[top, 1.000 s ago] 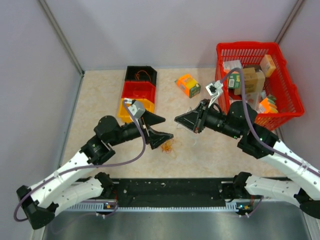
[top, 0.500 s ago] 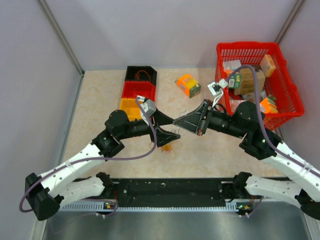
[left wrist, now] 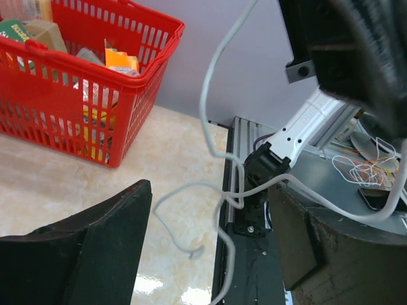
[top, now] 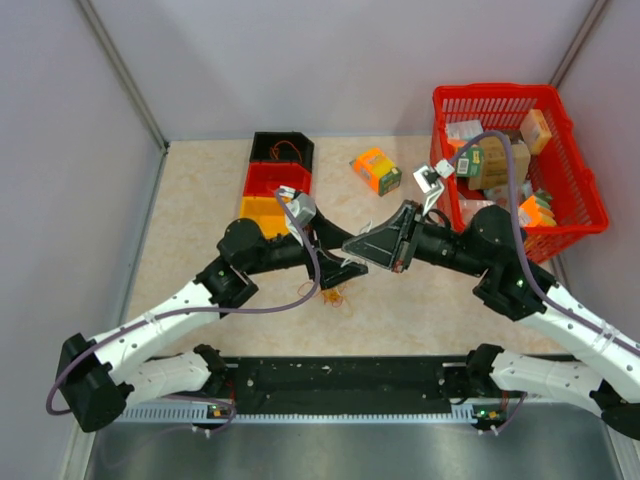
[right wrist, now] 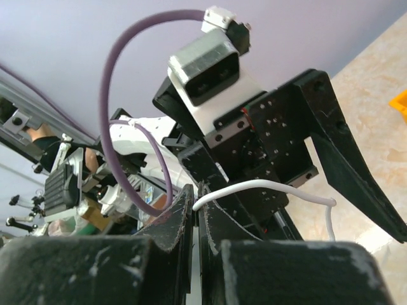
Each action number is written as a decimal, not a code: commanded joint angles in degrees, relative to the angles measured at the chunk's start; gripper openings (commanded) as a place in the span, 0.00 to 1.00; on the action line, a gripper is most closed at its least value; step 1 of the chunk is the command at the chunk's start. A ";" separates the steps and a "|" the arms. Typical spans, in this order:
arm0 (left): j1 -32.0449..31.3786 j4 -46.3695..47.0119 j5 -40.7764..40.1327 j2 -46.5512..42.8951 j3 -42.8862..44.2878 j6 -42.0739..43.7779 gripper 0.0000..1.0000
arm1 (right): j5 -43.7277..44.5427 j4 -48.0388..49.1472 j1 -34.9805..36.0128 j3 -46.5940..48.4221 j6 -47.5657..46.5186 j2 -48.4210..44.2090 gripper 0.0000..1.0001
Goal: Untangle the cables
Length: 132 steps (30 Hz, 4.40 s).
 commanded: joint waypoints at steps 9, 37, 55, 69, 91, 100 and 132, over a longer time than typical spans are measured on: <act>0.03 7.42 1.58 1.78 0.65 -3.51 0.65 | -1.28 6.10 -0.04 -1.77 2.08 -0.58 0.00; 11.59 -27.19 -24.89 2.03 7.41 -7.27 0.00 | 24.40 -26.24 -0.13 -15.98 -7.16 -19.54 0.99; 40.37 -21.32 -13.09 43.95 38.34 -30.58 0.00 | 20.16 -25.98 -0.13 -25.67 -0.12 -30.81 0.99; 42.83 -18.24 -9.49 52.58 50.22 -30.32 0.00 | 20.69 -26.07 -0.04 -26.20 0.58 -30.02 0.99; 40.99 -25.62 -12.40 48.71 30.97 -29.17 0.00 | 20.34 -24.14 -0.13 -28.40 2.07 -30.02 0.98; 40.99 -24.58 -11.59 42.05 27.38 -30.23 0.58 | 20.16 -22.90 -0.13 -30.51 3.13 -30.81 0.98; 17.17 -25.28 -13.89 9.76 -10.34 -14.41 0.72 | 12.17 6.01 1.19 -35.17 2.25 7.51 0.72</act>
